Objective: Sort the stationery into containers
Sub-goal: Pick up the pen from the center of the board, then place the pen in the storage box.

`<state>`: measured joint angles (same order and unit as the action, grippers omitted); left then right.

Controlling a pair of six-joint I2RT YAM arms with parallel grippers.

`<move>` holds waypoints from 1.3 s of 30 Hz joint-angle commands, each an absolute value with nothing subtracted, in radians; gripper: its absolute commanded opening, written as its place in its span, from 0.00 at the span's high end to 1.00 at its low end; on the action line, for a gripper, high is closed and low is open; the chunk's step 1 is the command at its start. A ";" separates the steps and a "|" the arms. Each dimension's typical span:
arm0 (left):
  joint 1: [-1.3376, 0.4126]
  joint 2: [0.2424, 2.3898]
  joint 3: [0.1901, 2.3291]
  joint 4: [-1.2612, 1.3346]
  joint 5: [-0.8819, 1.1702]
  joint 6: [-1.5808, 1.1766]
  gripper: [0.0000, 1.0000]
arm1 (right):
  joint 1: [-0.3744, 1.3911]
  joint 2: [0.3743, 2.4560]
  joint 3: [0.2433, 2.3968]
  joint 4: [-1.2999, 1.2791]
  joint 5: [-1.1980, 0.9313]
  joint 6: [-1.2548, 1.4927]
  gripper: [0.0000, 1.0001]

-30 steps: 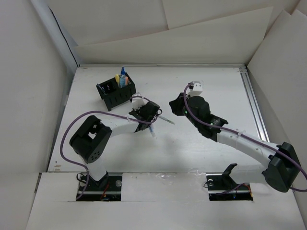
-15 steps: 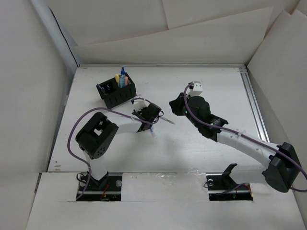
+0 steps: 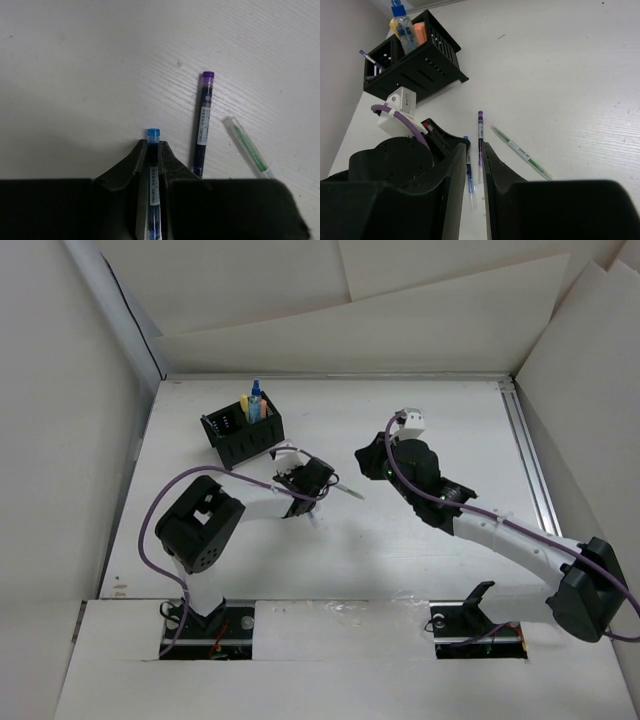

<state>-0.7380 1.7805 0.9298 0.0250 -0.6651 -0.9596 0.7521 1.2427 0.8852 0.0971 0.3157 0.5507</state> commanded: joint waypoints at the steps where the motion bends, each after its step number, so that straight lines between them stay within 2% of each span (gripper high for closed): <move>1: -0.732 1.686 0.888 -0.032 -0.710 -0.977 1.00 | 0.747 1.206 0.887 0.138 0.330 0.552 0.74; 11: -0.732 1.396 0.885 -0.130 -0.787 -0.899 1.00 | 0.747 1.206 0.877 0.138 0.339 0.561 0.74; 19: -0.572 1.244 1.008 -0.106 -0.785 -0.793 1.00 | 0.747 1.197 0.877 0.138 0.339 0.571 0.74; 22: -0.514 1.258 1.061 -0.078 -0.816 -0.753 1.00 | 0.738 1.197 0.877 0.138 0.328 0.571 0.74; 31: -0.204 1.528 1.393 -0.153 -0.758 -0.684 1.00 | 0.738 1.206 0.877 0.138 0.299 0.571 0.73; 36: -0.193 1.633 1.511 -0.167 -0.974 -0.523 1.00 | 0.738 1.215 0.887 0.138 0.278 0.571 0.73; 39: -0.193 1.661 1.522 -0.112 -1.014 -0.462 1.00 | 0.738 1.215 0.887 0.138 0.268 0.571 0.73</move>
